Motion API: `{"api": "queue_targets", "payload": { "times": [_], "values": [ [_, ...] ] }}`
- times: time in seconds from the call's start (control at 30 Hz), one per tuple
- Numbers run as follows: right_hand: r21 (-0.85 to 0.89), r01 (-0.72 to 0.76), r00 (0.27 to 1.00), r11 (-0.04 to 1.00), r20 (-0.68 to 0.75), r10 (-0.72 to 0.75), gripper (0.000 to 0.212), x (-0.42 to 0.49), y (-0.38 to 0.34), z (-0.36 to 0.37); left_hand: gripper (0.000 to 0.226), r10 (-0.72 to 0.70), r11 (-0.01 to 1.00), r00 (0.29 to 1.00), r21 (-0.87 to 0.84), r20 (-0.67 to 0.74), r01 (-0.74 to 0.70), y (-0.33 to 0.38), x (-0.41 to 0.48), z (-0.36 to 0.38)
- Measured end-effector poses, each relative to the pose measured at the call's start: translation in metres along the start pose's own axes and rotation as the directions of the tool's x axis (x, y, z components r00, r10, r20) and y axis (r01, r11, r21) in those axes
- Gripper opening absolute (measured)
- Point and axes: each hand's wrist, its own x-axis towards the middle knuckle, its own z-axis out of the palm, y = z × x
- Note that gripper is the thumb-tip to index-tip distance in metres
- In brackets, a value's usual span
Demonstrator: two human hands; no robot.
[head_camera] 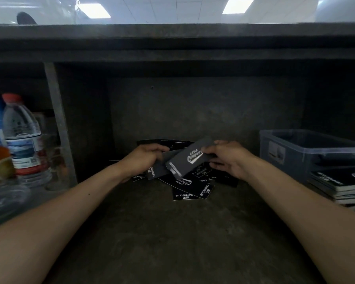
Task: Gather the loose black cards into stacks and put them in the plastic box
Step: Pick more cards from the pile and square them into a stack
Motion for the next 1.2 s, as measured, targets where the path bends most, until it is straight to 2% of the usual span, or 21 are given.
{"api": "queue_targets", "payload": {
  "times": [0.07, 0.1, 0.13, 0.17, 0.23, 0.27, 0.33, 0.4, 0.47, 0.57, 0.63, 0.73, 0.8, 0.9, 0.97, 1.03, 1.1, 1.13, 1.2],
  "values": [
    [0.081, -0.008, 1.000, 0.997, 0.012, 0.007, 0.023, 0.001, 0.008, 0.005, 0.013, 0.006, 1.000, 1.000, -0.011, 0.000, -0.006, 0.004, -0.003, -0.001],
    [0.063, 0.005, 1.000, 0.998, 0.024, -0.006, 0.026, 0.000, 0.013, 0.009, 0.013, 0.016, 1.000, 1.000, 0.007, 0.015, -0.017, 0.004, -0.005, -0.001],
    [-0.044, 0.051, 0.999, 0.998, 0.015, -0.051, 0.029, 0.000, 0.019, 0.011, 0.021, 0.035, 0.998, 0.999, 0.053, 0.029, -0.037, 0.004, -0.006, -0.001],
    [-0.241, 0.118, 0.993, 0.963, 0.004, -0.121, 0.032, 0.001, 0.023, 0.013, 0.028, 0.058, 0.992, 0.998, 0.109, 0.038, -0.062, 0.003, -0.007, -0.001],
    [-0.574, 0.210, 0.969, 0.791, 0.016, -0.245, 0.042, -0.003, 0.026, 0.018, 0.035, 0.115, 0.976, 0.993, 0.183, 0.023, -0.117, 0.002, -0.007, 0.000],
    [-0.637, 0.216, 0.965, 0.740, 0.022, -0.263, 0.051, -0.006, 0.024, 0.020, 0.035, 0.135, 0.973, 0.991, 0.192, -0.016, -0.129, 0.002, -0.007, -0.001],
    [-0.658, 0.202, 0.976, 0.725, 0.071, -0.208, 0.076, -0.010, 0.020, 0.022, 0.035, 0.129, 0.983, 0.984, 0.143, -0.121, -0.111, 0.003, -0.006, -0.005],
    [-0.703, 0.224, 0.973, 0.675, 0.198, -0.116, 0.093, -0.014, 0.016, 0.021, 0.034, 0.070, 0.996, 0.980, 0.074, -0.186, -0.057, 0.003, -0.004, -0.009],
    [-0.717, 0.228, 0.960, 0.658, 0.280, -0.027, 0.093, -0.016, 0.011, 0.019, 0.033, 0.006, 0.997, 0.984, 0.073, -0.176, 0.007, 0.000, -0.002, -0.010],
    [-0.735, 0.137, 0.962, 0.664, 0.258, 0.088, 0.079, -0.017, 0.004, 0.012, 0.035, -0.007, 0.994, 0.988, 0.107, -0.152, 0.023, -0.006, 0.002, -0.007],
    [-0.680, 0.061, 0.955, 0.731, 0.253, 0.155, 0.054, -0.015, 0.000, 0.005, 0.035, -0.006, 0.995, 0.988, 0.095, -0.157, 0.021, -0.007, 0.003, -0.007],
    [-0.424, -0.040, 0.940, 0.905, 0.292, 0.179, 0.022, -0.010, -0.006, -0.007, 0.031, -0.009, 0.997, 0.989, 0.080, -0.145, 0.021, -0.008, 0.004, -0.007],
    [-0.222, -0.075, 0.962, 0.972, 0.241, 0.129, 0.025, -0.007, -0.009, -0.010, 0.028, -0.005, 0.999, 0.989, 0.046, -0.146, 0.011, -0.007, 0.004, -0.006],
    [0.045, -0.007, 0.993, 0.999, 0.119, 0.002, 0.051, -0.006, -0.005, -0.003, 0.022, -0.008, 0.999, 0.992, 0.038, -0.129, 0.013, -0.002, 0.003, -0.005],
    [0.081, 0.072, 0.995, 0.994, 0.068, -0.078, 0.059, -0.006, 0.003, 0.005, 0.032, 0.018, 0.998, 0.998, 0.065, -0.067, -0.014, 0.000, -0.001, -0.004],
    [0.068, 0.110, 0.991, 0.992, 0.064, -0.114, 0.049, -0.007, 0.011, 0.013, 0.048, 0.059, 0.995, 0.998, 0.082, -0.003, -0.058, 0.003, -0.006, -0.002],
    [-0.063, 0.162, 0.984, 0.985, 0.089, -0.156, 0.035, -0.007, 0.019, 0.021, 0.048, 0.091, 0.980, 0.995, 0.171, 0.044, -0.097, 0.003, -0.008, 0.000],
    [-0.207, 0.211, 0.976, 0.955, 0.099, -0.194, 0.034, -0.007, 0.022, 0.022, 0.050, 0.110, 0.968, 0.992, 0.221, 0.059, -0.121, 0.000, -0.007, 0.000],
    [-0.550, 0.269, 0.961, 0.790, 0.105, -0.254, 0.051, -0.003, 0.023, 0.021, 0.048, 0.160, 0.947, 0.986, 0.272, 0.051, -0.168, -0.003, -0.004, -0.001]
  ]
}}
